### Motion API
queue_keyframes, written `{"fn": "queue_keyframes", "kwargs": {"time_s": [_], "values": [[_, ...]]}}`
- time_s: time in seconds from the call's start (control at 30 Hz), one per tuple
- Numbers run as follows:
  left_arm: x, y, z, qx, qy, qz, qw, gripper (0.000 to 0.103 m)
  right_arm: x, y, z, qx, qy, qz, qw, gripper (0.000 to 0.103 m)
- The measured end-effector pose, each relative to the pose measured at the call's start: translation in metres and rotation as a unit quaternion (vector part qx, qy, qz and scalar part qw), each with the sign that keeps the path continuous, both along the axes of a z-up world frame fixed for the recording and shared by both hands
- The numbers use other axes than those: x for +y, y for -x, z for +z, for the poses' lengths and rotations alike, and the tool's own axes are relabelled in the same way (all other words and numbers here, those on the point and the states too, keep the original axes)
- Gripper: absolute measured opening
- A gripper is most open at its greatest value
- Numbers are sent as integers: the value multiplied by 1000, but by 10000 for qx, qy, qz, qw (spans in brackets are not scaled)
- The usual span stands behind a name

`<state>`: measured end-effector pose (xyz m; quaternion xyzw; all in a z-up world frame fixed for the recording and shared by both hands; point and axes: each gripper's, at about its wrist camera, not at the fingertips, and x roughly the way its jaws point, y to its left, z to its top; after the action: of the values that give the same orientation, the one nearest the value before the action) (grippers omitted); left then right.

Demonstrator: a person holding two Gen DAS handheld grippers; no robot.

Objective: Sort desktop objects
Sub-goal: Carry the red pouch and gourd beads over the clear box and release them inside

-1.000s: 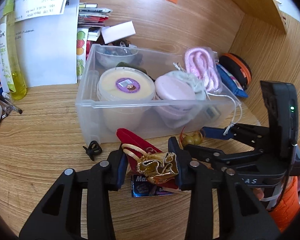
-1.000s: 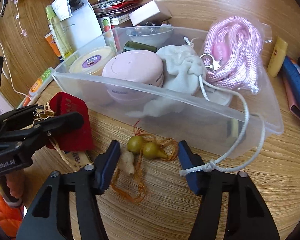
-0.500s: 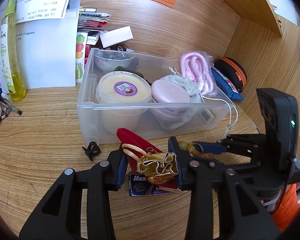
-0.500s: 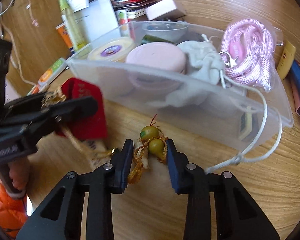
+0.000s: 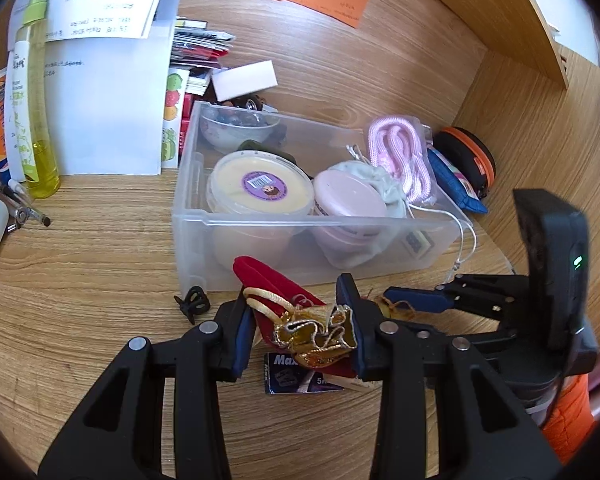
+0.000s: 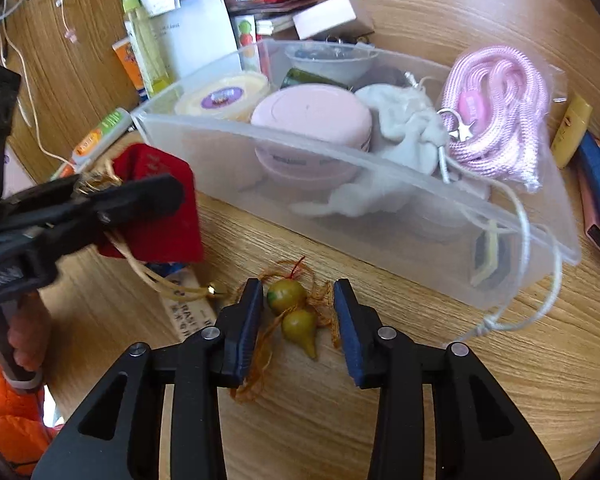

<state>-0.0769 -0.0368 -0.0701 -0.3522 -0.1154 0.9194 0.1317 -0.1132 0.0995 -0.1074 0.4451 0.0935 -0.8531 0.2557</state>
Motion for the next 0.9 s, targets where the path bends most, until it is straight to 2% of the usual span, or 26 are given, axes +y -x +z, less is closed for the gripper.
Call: {"fn": "queue_keyframes", "kwargs": {"time_s": [0.03, 0.07, 0.1, 0.13, 0.3, 0.77, 0.9], "values": [[-1, 0, 0, 17, 9, 22, 10000, 38, -2, -1, -1, 81, -82, 23, 9999, 30], [-1, -1, 1, 31, 20, 43, 10000, 38, -4, -2, -1, 150, -149, 50, 9998, 27], [-1, -1, 2, 48, 27, 56, 10000, 38, -5, -4, -1, 178, -165, 79, 9997, 19], [-1, -1, 3, 60, 39, 55, 10000, 38, -6, -5, -1, 177, -159, 119, 9996, 18], [1, -7, 13, 193, 162, 83, 9996, 38, 0, -16, 11, 406, 36, 202, 9990, 18], [0, -12, 66, 843, 304, 240, 9957, 38, 17, -29, 96, 1542, 382, 192, 9871, 18], [2, -6, 72, 901, 337, 237, 9951, 38, 19, -24, 109, 1754, 407, 119, 9836, 18]]}}
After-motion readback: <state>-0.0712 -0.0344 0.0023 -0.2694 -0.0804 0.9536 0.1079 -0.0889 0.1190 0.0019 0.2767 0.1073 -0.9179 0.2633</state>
